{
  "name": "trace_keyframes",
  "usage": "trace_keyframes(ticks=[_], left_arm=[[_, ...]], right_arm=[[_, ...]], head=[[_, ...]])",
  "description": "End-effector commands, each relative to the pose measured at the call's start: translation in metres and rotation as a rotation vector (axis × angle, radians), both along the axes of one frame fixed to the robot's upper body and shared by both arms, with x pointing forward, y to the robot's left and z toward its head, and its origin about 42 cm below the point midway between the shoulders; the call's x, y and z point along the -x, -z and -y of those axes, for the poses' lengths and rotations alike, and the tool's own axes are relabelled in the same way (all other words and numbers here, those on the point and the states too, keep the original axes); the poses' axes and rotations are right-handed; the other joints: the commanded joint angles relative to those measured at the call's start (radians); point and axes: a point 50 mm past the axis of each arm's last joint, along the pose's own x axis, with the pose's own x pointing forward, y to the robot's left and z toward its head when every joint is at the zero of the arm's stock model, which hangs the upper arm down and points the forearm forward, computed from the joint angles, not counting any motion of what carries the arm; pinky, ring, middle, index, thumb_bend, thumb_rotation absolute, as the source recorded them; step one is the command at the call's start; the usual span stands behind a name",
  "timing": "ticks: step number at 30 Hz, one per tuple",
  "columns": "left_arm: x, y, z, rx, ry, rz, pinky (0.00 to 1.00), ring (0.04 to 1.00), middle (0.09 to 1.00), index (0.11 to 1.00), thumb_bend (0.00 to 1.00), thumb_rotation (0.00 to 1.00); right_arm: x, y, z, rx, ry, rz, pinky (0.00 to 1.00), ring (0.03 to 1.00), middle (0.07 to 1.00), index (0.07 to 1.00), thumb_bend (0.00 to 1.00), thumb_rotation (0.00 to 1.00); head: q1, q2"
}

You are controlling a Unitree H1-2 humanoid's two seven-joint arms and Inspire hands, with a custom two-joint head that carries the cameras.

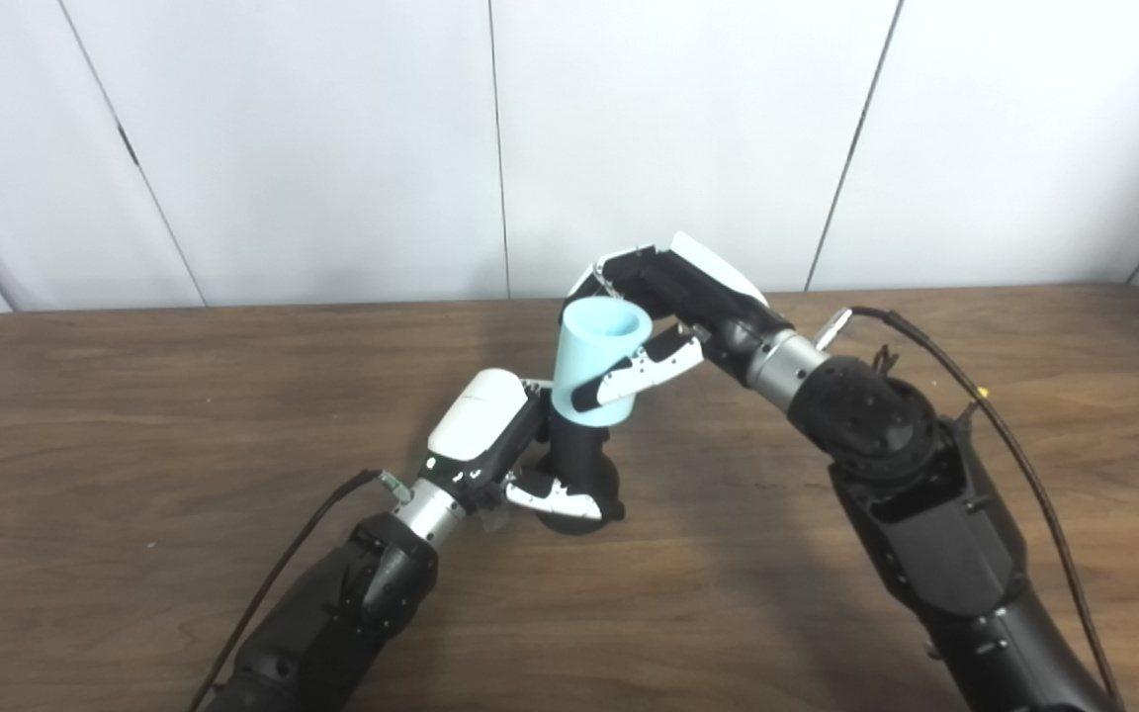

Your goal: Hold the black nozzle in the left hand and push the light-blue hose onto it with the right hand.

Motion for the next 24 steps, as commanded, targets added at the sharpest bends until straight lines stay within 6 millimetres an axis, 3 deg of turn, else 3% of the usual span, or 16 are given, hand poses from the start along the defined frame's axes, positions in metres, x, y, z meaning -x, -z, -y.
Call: trace_keyframes(ticks=[1,15,24], left_arm=[[0.067,0.09,0.011,-0.071,0.006,-0.267,0.32,0.393,0.433,0.501,0.5,0.0],[0.067,0.088,0.009,-0.081,0.01,-0.269,0.35,0.409,0.447,0.499,0.5,0.0],[0.066,0.088,0.009,-0.083,0.013,-0.27,0.35,0.402,0.442,0.501,0.5,0.0]], right_arm=[[-0.006,-0.017,-0.003,-0.005,0.014,0.07,0.36,0.445,0.49,0.475,0.52,0.0],[0.0,-0.01,-0.008,0.001,-0.057,0.02,0.35,0.437,0.486,0.486,0.52,0.0],[0.014,-0.022,-0.006,0.045,-0.113,0.02,0.35,0.435,0.485,0.485,0.52,0.0]], head=[[0.002,0.001],[0.007,0.011],[0.008,0.016]])
